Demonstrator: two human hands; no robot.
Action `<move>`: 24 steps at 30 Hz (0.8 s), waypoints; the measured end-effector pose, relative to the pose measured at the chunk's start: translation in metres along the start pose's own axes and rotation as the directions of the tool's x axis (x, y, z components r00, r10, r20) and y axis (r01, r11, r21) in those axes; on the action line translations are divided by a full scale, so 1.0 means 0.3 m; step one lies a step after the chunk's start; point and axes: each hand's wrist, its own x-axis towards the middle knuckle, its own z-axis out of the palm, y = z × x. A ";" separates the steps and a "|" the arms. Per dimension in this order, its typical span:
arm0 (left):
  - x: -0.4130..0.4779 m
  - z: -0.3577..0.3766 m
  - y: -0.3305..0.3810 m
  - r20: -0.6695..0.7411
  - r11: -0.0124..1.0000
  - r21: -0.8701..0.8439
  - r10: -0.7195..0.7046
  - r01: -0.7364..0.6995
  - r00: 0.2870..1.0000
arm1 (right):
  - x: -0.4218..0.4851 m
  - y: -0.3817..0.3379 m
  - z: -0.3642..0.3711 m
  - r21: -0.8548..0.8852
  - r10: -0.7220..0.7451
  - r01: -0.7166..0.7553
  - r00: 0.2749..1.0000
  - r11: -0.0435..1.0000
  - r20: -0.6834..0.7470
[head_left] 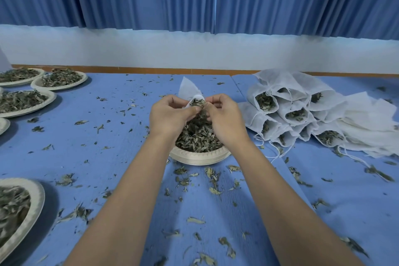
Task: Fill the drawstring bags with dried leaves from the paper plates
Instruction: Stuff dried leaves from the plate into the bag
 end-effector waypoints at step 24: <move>0.010 -0.029 -0.005 0.044 0.923 0.308 0.229 -0.231 0.972 | -0.011 -0.009 -0.016 0.001 0.002 -0.002 1.000 1.000 -0.025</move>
